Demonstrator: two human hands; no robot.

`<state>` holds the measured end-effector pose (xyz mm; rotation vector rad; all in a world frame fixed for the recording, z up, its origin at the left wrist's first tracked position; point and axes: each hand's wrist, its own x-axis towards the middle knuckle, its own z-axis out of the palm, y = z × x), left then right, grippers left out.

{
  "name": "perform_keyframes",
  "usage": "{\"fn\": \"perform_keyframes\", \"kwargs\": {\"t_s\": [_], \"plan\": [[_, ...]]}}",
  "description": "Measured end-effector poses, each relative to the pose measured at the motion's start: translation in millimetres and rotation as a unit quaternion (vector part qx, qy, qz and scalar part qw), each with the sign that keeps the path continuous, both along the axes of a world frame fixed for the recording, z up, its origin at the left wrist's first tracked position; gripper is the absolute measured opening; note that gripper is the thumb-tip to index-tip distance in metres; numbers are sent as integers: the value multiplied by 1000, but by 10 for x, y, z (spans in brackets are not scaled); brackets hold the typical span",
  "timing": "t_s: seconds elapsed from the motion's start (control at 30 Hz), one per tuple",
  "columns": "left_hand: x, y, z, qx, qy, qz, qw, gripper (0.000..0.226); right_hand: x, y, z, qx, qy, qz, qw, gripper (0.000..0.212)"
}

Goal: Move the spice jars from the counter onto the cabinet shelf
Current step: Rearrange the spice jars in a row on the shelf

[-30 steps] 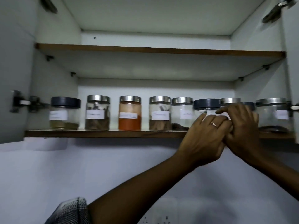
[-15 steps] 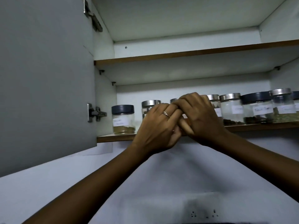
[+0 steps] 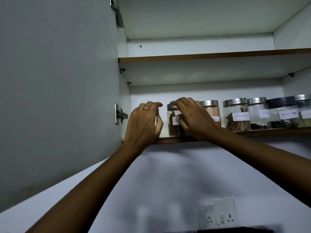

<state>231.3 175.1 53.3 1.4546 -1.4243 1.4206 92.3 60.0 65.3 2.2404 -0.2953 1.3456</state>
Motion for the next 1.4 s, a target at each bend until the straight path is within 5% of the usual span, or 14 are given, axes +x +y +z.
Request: {"fn": "perform_keyframes", "kwargs": {"t_s": [0.13, 0.37, 0.97, 1.4], "plan": [[217, -176, 110, 5, 150, -15, 989, 39, 91, -190, 172, 81, -13, -2, 997, 63], [413, -332, 240, 42, 181, -7, 983, 34, 167, -509, 296, 203, 35, 11, 979, 63], [596, -455, 425, 86, 197, 8, 977, 30, 506, -607, 209, 142, 28, 39, 989, 69], [990, -805, 482, 194, 196, 108, 955, 55, 963, -848, 302, 163, 112, -27, 980, 70]]}}
